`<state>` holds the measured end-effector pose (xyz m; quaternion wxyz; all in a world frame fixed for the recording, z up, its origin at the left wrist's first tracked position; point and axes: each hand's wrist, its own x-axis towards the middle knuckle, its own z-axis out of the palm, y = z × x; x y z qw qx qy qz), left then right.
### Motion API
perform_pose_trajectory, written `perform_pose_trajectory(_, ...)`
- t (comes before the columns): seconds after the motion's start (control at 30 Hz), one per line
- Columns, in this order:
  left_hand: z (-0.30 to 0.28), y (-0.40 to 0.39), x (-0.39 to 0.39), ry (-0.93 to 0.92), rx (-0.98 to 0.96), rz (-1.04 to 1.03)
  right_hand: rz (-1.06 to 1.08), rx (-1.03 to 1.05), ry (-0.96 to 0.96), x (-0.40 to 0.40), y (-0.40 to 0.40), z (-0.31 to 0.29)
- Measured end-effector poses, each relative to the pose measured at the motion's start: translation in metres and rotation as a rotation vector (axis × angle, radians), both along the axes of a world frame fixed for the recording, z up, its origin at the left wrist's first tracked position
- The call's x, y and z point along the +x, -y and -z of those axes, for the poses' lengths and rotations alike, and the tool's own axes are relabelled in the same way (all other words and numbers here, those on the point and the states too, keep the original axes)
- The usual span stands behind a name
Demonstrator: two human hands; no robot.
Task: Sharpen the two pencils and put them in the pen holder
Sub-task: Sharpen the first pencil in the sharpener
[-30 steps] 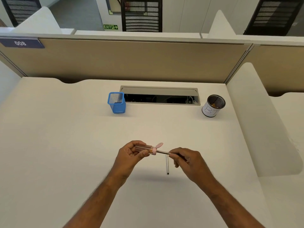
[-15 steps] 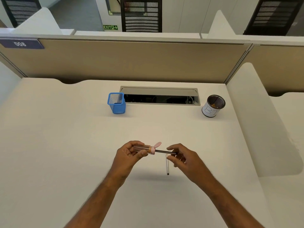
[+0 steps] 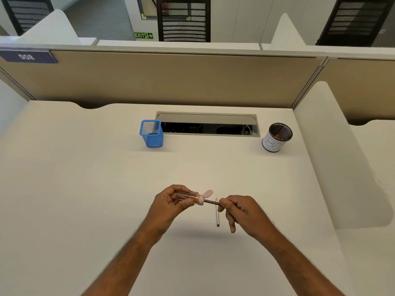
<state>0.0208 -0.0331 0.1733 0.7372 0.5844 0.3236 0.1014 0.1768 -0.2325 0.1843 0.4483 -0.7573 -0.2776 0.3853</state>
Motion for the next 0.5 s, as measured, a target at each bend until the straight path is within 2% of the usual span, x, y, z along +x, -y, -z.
perform_pose_trajectory(0.17, 0.0034, 0.0027, -0.0026, 0.002, 0.012, -0.029, -0.012, 0.049, 0.012, -0.0003, 0.0029, 0.0037)
perform_pose_trajectory(0.33, 0.0028, 0.0006, -0.0005, 0.004, 0.015, -0.064, 0.031, 0.049, 0.183, 0.0005, 0.0037, 0.0027)
perform_pose_trajectory(0.5, 0.0018, -0.0004, 0.0019, 0.018, 0.004, -0.045, 0.04, 0.089, 0.258, -0.0007, 0.0051, -0.0002)
